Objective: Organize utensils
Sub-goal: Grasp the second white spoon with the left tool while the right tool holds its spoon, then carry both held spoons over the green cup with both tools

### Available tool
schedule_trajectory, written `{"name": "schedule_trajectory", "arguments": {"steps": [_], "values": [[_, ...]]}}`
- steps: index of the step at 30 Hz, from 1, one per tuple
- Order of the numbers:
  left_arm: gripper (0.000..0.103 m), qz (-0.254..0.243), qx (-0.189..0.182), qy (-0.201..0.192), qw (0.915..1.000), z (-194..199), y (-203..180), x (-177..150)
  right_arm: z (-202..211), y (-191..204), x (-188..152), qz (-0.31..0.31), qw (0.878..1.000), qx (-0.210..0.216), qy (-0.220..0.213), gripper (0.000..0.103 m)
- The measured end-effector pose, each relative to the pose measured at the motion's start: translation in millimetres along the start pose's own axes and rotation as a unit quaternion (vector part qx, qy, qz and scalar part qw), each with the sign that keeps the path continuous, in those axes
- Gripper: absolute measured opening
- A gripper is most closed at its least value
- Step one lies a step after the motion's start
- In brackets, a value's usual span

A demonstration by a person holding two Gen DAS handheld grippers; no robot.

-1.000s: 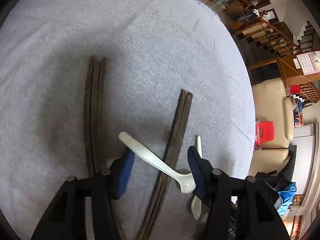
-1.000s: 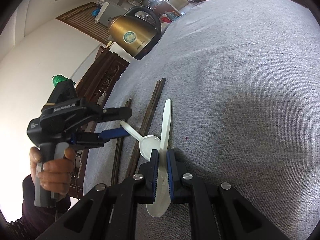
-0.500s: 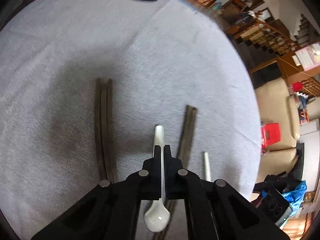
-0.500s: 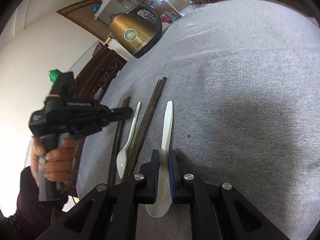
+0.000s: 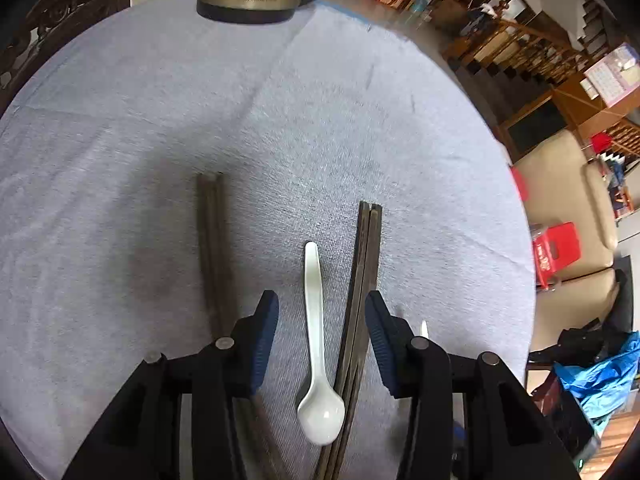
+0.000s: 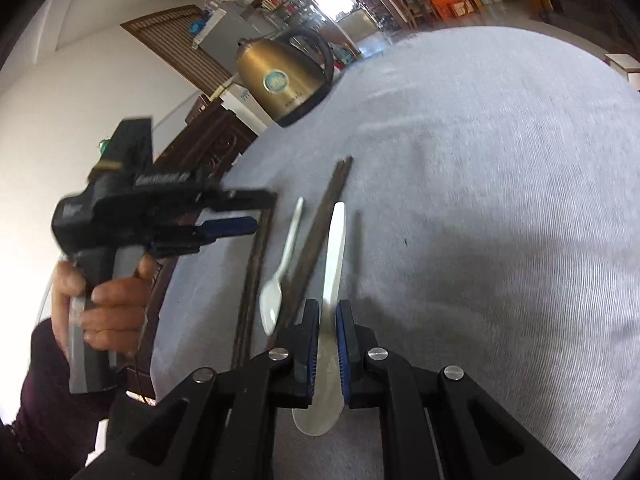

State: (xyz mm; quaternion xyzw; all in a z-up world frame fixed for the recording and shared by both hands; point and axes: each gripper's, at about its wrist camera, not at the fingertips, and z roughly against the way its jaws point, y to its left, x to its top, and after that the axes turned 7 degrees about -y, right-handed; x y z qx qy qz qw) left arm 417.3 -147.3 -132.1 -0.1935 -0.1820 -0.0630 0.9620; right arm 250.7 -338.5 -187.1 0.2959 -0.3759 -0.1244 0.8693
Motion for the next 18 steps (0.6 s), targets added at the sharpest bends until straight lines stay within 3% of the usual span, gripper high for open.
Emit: {"name": "schedule_trajectory", "arguments": {"steps": [4,6,8,13,18], "values": [[0.043,0.003,0.027,0.023,0.9994,-28,-4,3,3,-3,1,0.002,1.000,-0.002,0.001,0.010],[0.031,-0.024,0.046,0.014,0.9986,-33,-14,4,7,-6,2,0.005,1.000,-0.005,0.000,0.010],[0.010,-0.042,0.059,0.020,0.9972,-38,-19,4,11,-7,3,0.008,1.000,-0.006,-0.002,0.010],[0.010,-0.065,0.059,0.014,0.9961,-34,-18,2,24,-4,5,0.011,1.000,-0.009,-0.012,0.010],[0.010,-0.073,0.032,-0.033,0.9963,16,-13,-2,46,21,1,0.034,0.999,-0.003,-0.038,0.010]]}}
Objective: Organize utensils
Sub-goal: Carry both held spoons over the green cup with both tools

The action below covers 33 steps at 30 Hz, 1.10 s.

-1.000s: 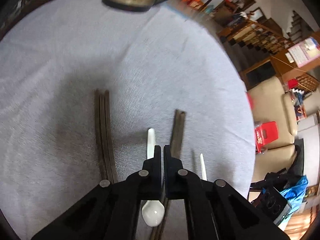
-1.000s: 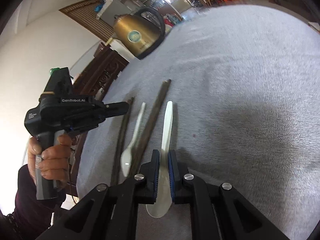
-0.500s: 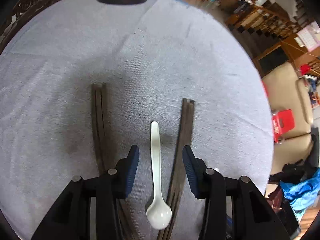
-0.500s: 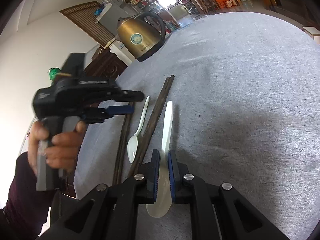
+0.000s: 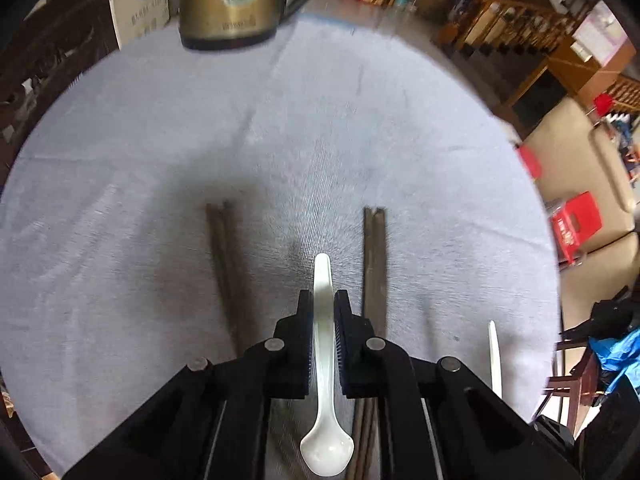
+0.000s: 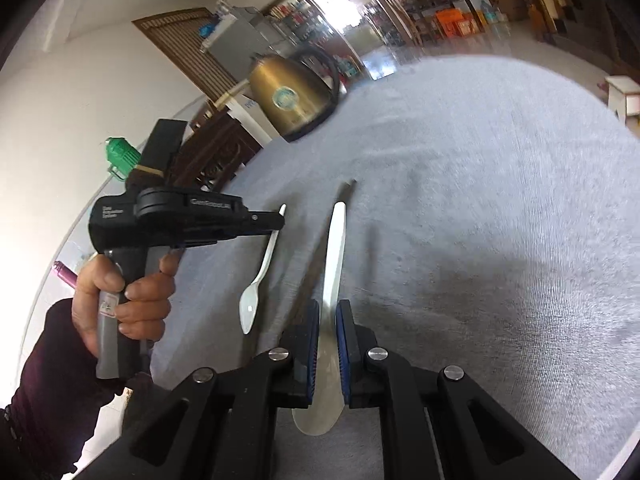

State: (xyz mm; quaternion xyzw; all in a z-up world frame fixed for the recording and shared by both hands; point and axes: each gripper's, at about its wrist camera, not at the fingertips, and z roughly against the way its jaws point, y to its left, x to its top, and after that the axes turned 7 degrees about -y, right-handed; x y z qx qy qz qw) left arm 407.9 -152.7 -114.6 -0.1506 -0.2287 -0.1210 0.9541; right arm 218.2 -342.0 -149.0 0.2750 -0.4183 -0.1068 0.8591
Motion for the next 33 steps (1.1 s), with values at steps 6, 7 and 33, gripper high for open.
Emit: {"name": "schedule_trajectory", "arguments": {"steps": [6,7,33], "values": [[0.010,-0.011,-0.041,-0.093,0.9948,95,-1,-14,34,44,1,0.022,0.996,0.043,-0.072,0.010],[0.010,-0.010,-0.050,-0.107,0.9929,111,-2,-21,39,51,-2,0.024,0.995,0.049,-0.083,0.010],[0.010,0.084,-0.047,-0.267,0.9588,165,2,-138,62,104,-78,0.032,0.985,0.023,-0.167,0.010]]}}
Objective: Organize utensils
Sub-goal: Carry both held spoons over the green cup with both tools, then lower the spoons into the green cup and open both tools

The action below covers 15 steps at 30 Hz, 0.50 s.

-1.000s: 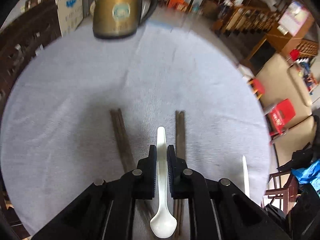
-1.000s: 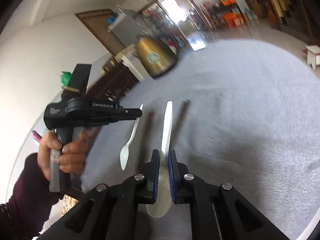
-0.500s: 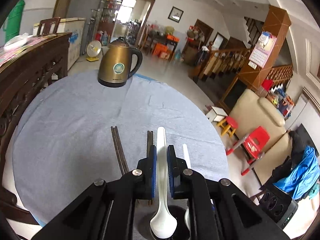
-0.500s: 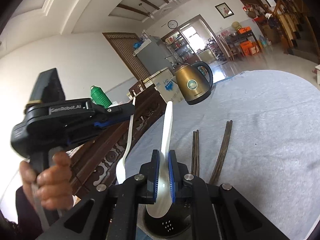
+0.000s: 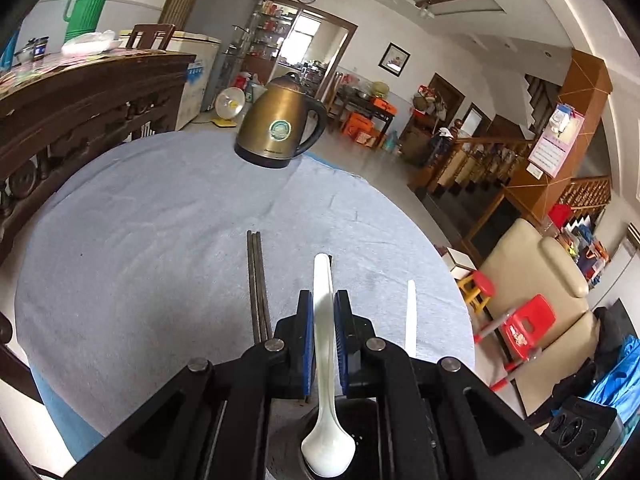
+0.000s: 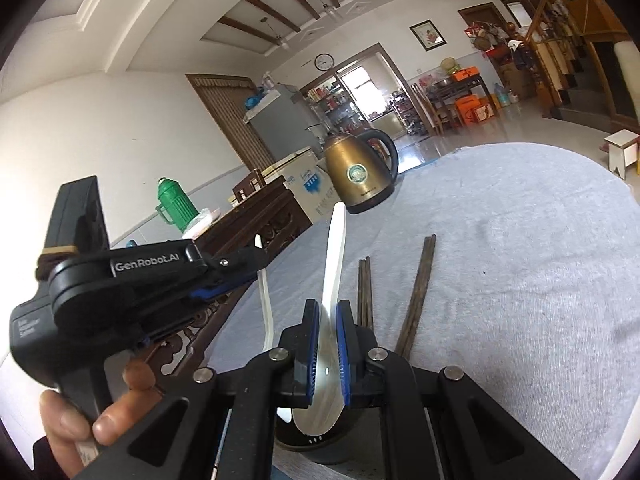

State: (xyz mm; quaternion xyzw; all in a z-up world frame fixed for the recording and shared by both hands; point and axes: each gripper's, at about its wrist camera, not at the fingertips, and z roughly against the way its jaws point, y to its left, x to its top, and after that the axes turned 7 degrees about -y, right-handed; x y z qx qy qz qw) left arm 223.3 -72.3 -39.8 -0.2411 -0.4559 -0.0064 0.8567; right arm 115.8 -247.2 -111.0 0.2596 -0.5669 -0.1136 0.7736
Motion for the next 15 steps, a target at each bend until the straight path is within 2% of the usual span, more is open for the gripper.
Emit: {"name": "schedule_trajectory", "arguments": {"steps": [7,15], "values": [[0.011,0.002,-0.005,0.001,1.0000,8,6,-13,7,4,-2,0.009,1.000,-0.001,-0.006,0.013],[0.011,-0.002,-0.013,-0.008,0.9999,24,13,-7,21,-5,6,-0.002,1.000,-0.013,-0.021,0.013]]}}
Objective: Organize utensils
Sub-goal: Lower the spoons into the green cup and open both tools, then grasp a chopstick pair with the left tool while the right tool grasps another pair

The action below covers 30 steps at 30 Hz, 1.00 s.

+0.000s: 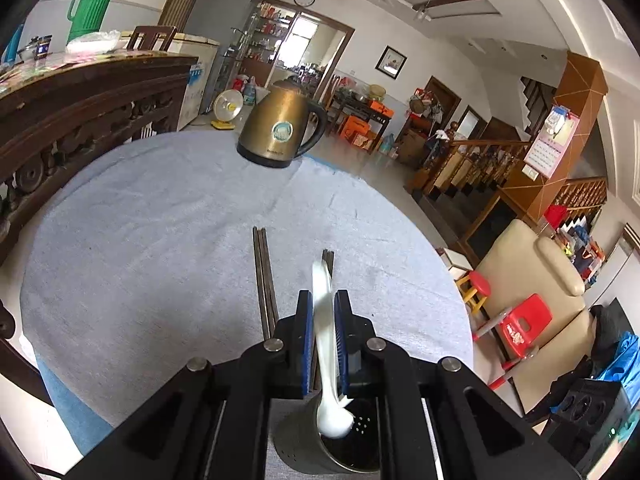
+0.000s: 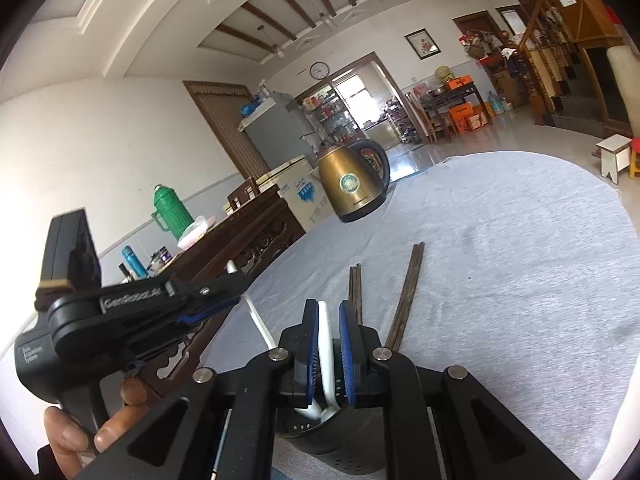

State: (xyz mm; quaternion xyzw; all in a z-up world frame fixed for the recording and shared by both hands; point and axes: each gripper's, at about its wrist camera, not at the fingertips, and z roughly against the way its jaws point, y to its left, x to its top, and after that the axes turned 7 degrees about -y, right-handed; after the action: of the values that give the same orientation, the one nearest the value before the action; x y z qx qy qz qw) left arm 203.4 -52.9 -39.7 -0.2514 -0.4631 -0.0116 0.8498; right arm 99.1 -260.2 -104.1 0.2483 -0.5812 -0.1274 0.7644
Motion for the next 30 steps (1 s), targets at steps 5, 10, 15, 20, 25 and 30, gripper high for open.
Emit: {"name": "schedule_trajectory", "arguments": {"steps": [5,10,15,20,25,30], "values": [[0.011,-0.010,-0.005,-0.020,0.9997,15,5,5,8,-7,8,-0.008,1.000,-0.012,-0.011,0.013],[0.012,0.005,0.015,-0.025,0.9996,20,27,10,13,-16,14,-0.019,0.999,-0.020,-0.015,0.013],[0.012,0.022,0.054,0.000,0.9983,10,54,6,13,-25,15,-0.031,0.999,-0.026,-0.009,0.013],[0.025,0.019,0.088,0.023,0.9957,-2,67,-2,10,-33,13,-0.044,0.999,-0.029,0.001,0.013],[0.035,-0.002,0.096,0.055,0.9939,-19,69,-7,3,-38,14,-0.050,0.998,-0.025,0.019,0.013],[0.036,-0.019,0.092,0.110,0.9895,-52,76,-2,-27,-53,24,-0.068,0.994,-0.025,0.083,0.026]]}}
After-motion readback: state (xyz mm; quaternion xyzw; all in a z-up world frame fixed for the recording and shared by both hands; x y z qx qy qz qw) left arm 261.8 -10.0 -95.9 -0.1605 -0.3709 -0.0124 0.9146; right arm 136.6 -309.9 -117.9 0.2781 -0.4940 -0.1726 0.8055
